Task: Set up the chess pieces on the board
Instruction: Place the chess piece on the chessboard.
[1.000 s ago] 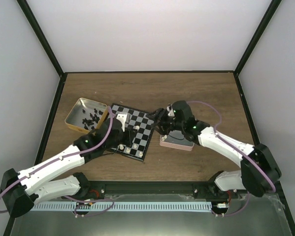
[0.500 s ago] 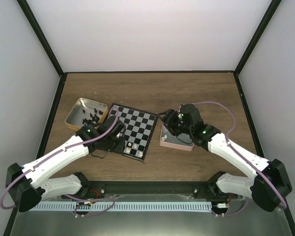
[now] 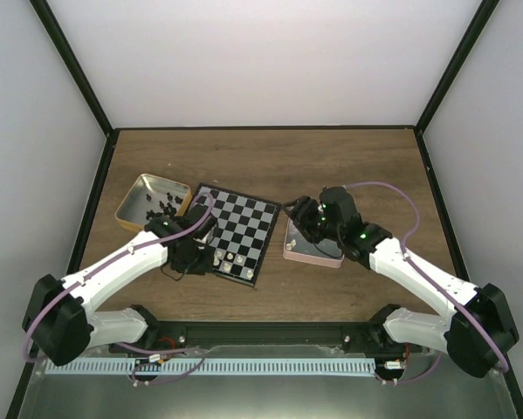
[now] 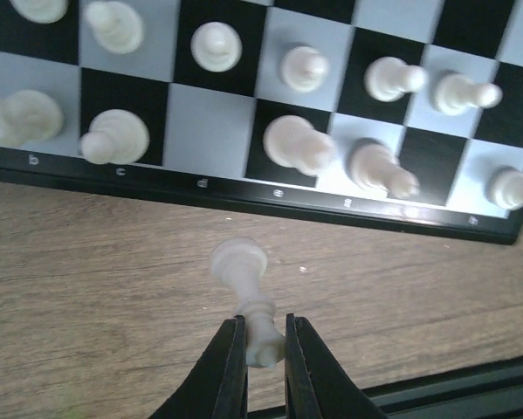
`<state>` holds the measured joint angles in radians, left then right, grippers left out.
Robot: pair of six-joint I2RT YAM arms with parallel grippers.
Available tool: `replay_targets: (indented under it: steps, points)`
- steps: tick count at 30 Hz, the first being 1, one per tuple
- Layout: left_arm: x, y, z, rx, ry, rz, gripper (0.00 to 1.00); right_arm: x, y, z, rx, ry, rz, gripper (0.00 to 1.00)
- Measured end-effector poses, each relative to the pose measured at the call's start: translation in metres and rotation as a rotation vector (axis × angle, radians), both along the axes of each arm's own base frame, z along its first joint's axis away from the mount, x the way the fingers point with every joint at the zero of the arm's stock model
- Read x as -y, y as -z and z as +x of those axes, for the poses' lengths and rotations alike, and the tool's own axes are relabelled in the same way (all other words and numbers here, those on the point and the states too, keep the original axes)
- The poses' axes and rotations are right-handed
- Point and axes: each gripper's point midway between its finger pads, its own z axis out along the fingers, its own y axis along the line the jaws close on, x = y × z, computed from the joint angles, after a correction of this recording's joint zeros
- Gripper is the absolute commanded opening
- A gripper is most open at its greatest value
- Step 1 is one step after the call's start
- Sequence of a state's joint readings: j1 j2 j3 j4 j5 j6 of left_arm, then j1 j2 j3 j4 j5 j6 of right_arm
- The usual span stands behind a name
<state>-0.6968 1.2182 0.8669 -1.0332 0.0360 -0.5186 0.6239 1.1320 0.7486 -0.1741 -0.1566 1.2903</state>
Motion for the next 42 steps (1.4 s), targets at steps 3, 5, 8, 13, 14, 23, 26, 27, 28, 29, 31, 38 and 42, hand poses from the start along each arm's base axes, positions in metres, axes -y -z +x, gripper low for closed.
replay_targets:
  steps: [3, 5, 8, 13, 14, 23, 26, 27, 28, 29, 31, 38, 42]
  points:
    - [-0.010, 0.008, 0.006, -0.032, -0.039, 0.008, 0.04, 0.000, 0.000, 0.000, 0.002, 0.001, 0.000, 0.65]
    - [-0.013, 0.011, 0.012, -0.043, -0.060, 0.002, 0.04, 0.001, 0.001, 0.000, 0.001, 0.002, 0.000, 0.65]
    - [-0.015, 0.018, 0.019, -0.058, -0.069, -0.003, 0.05, 0.002, 0.006, -0.002, -0.009, 0.002, -0.007, 0.65]
    - [-0.013, 0.032, 0.024, -0.084, -0.048, 0.019, 0.05, 0.003, 0.006, -0.002, 0.002, 0.001, -0.018, 0.65]
    - [-0.013, 0.033, 0.025, -0.085, -0.044, 0.021, 0.05, 0.004, 0.006, -0.001, 0.005, 0.002, -0.021, 0.65]
    - [-0.012, 0.033, 0.043, -0.040, -0.057, 0.014, 0.16, 0.006, 0.005, 0.000, 0.024, 0.004, -0.036, 0.65]
    - [-0.013, 0.033, 0.045, -0.037, -0.058, 0.012, 0.25, 0.006, 0.005, 0.000, 0.025, 0.002, -0.038, 0.65]
    - [-0.013, 0.033, 0.045, -0.038, -0.053, 0.012, 0.26, 0.006, 0.005, 0.000, 0.026, 0.002, -0.038, 0.65]
    - [-0.013, 0.033, 0.045, -0.039, -0.052, 0.011, 0.27, 0.006, 0.005, 0.000, 0.026, 0.001, -0.038, 0.65]
    - [-0.013, 0.033, 0.045, -0.040, -0.050, 0.011, 0.28, 0.006, 0.005, 0.000, 0.027, 0.001, -0.039, 0.65]
    - [-0.012, 0.032, 0.045, -0.040, -0.046, 0.009, 0.28, 0.006, 0.005, 0.000, 0.027, 0.000, -0.039, 0.65]
    - [-0.010, 0.024, 0.051, -0.007, -0.047, -0.002, 0.29, 0.006, 0.005, -0.001, 0.026, -0.002, -0.038, 0.65]
    - [-0.012, 0.023, 0.053, 0.006, -0.051, 0.007, 0.31, 0.005, 0.005, -0.001, 0.025, -0.004, -0.037, 0.65]
